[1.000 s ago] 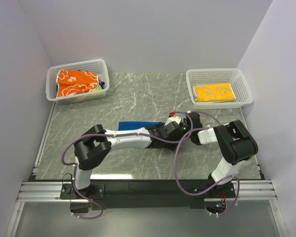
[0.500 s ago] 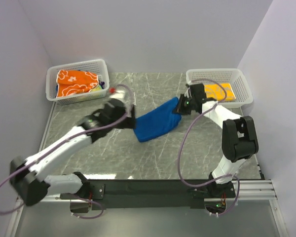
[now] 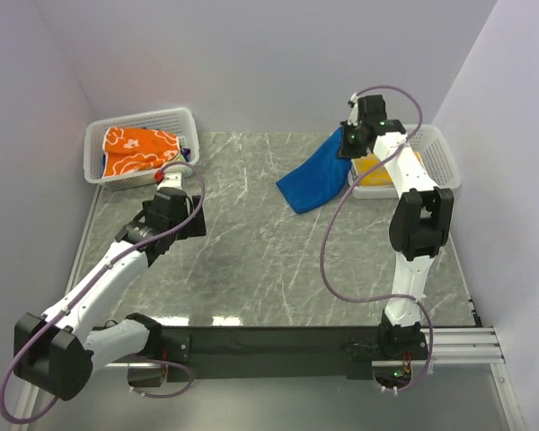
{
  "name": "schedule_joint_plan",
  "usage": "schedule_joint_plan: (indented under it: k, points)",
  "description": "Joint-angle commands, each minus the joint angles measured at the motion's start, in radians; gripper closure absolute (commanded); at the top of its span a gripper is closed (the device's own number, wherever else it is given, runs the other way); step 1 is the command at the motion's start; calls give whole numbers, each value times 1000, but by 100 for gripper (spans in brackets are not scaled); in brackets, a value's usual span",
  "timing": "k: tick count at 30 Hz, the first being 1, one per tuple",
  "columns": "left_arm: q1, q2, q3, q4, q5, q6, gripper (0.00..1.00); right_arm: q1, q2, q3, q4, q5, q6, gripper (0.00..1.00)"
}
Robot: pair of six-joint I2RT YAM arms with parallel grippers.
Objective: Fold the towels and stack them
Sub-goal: Neatly place the folded towel into the bin
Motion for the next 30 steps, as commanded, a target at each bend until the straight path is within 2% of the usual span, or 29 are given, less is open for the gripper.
schedule_joint_plan:
  k: [1, 6, 15, 21, 30]
  points:
    - [29, 8, 13, 50, 8, 24, 1, -45, 15, 141, -120, 108, -117, 100]
    - [56, 27, -1, 60, 0, 21, 1, -80, 12, 185, -93, 134, -224, 100]
    - [64, 110, 5, 68, -32, 14, 1, -178, 80, 261, -93, 151, -304, 100]
    - [64, 110, -3, 96, -30, 18, 2, -221, 109, 287, -73, 176, -381, 100]
    - [64, 174, 3, 106, -50, 21, 2, -270, 136, 306, -41, 210, -419, 100]
